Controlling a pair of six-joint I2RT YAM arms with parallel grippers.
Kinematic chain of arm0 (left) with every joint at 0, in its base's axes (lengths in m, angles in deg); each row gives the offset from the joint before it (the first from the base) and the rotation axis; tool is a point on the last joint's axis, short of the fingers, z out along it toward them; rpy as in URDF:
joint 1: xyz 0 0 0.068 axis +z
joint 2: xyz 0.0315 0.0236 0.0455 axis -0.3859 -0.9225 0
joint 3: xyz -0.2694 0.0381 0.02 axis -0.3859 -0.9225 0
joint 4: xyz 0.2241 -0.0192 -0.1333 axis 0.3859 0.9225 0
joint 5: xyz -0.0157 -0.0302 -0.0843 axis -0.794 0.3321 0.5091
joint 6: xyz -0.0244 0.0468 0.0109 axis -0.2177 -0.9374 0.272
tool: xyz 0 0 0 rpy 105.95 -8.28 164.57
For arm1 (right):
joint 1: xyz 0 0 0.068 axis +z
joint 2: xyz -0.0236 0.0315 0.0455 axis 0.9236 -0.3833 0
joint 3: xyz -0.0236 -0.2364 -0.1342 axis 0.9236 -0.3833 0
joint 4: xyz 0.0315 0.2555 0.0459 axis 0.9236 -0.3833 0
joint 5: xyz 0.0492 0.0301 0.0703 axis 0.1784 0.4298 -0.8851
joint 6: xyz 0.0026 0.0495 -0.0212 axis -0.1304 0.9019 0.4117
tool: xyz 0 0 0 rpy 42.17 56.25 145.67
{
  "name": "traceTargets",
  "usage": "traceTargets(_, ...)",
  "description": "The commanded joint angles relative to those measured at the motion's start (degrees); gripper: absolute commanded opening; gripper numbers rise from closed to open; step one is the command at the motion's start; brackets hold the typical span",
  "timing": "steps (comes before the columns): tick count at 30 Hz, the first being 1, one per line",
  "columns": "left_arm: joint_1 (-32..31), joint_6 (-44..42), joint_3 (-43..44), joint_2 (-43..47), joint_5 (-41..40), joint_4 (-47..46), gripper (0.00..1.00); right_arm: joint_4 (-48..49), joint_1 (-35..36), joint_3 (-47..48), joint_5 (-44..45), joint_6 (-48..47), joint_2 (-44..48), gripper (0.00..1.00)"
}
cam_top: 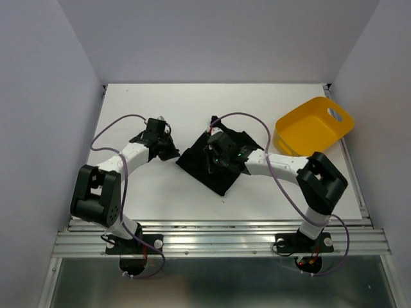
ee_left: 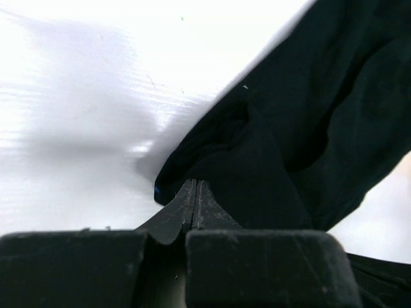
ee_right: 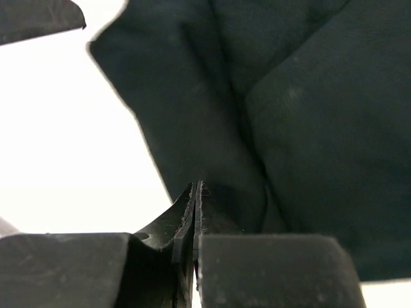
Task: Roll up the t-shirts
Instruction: Roll the T-shirt to the center of the board.
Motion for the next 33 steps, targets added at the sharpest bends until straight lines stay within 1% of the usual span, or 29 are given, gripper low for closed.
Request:
traceTargets(1, 0.4, -0.3, 1.6, 8.4, -4.9, 5.8, 0.08, -0.7, -0.3, -2.1, 1.1, -1.3, 10.7, 0.01)
traceTargets(3, 0.4, 1.7, 0.6, 11.3, -5.2, 6.3, 0.34, -1.5, -0.3, -3.9, 2.2, -1.9, 13.4, 0.01)
traceTargets(4, 0.3, 2.6, -0.3, 12.2, -4.6, 6.2, 0.45, -1.9, -0.3, -4.5, 2.8, -1.8, 14.4, 0.01)
traceTargets(5, 0.4, 3.5, -2.2, 13.0, -3.5, 5.9, 0.53, -2.9, -0.3, -5.0, 3.3, -1.5, 16.1, 0.01)
traceTargets(6, 0.4, 5.7, -3.4, 14.5, -3.0, 5.7, 0.67, -3.4, -0.3, -6.0, 4.2, -1.4, 16.9, 0.01)
traceTargets(7, 0.3, 6.9, -4.3, 15.2, -2.4, 5.3, 0.71, -3.7, -0.3, -6.5, 4.4, -1.3, 17.6, 0.01)
traceTargets(8, 0.4, 8.3, -6.9, 16.6, -1.9, 4.0, 0.80, -4.0, 0.2, -7.0, 4.6, -0.8, 18.8, 0.01)
traceTargets(9, 0.3, 11.5, -8.3, 17.3, -1.6, 3.2, 0.82, -4.1, 0.2, -8.1, 4.9, -0.7, 19.2, 0.01)
traceTargets(11, 0.4, 14.5, -12.3, 18.4, 0.3, -0.9, 0.90, -4.3, 0.2, -8.7, 5.2, -0.5, 19.8, 0.01)
traceTargets(12, 0.3, 16.0, -13.6, 19.0, 0.5, -1.9, 0.98, -4.3, 0.2, -8.9, 5.1, -0.6, 20.1, 0.01)
traceTargets(16, -0.3, 22.9, -19.7, 20.2, 2.2, -11.1, 0.99, -4.4, 0.2, -9.0, 4.5, -0.7, 20.1, 0.01)
traceTargets(19, -0.7, 25.1, -22.3, 20.1, 1.3, -14.3, 0.93, -4.4, 0.2, -9.0, 4.7, -0.7, 20.2, 0.01)
traceTargets(22, -0.8, 26.4, -22.9, 18.2, 0.9, -18.7, 0.92, -4.4, 0.2, -9.1, 4.8, -0.5, 20.6, 0.01)
traceTargets(25, -0.8, 26.2, -22.1, 13.2, 1.9, -20.8, 0.89, -4.6, 0.2, -9.6, 4.7, -0.1, 21.0, 0.01)
traceTargets(29, -1.7, 25.6, -20.4, 6.9, 3.4, -25.4, 0.82, -5.1, 0.2, -10.1, 5.2, 0.5, 21.8, 0.01)
traceTargets(32, -2.4, 24.6, -18.9, 2.6, 4.8, -26.6, 0.78, -5.5, 0.2, -10.6, 6.1, 0.8, 22.1, 0.01)
traceTargets(33, -2.6, 24.4, -18.5, 1.1, 4.9, -26.7, 0.73, -5.5, 0.2, -10.8, 6.3, 1.0, 22.2, 0.01)
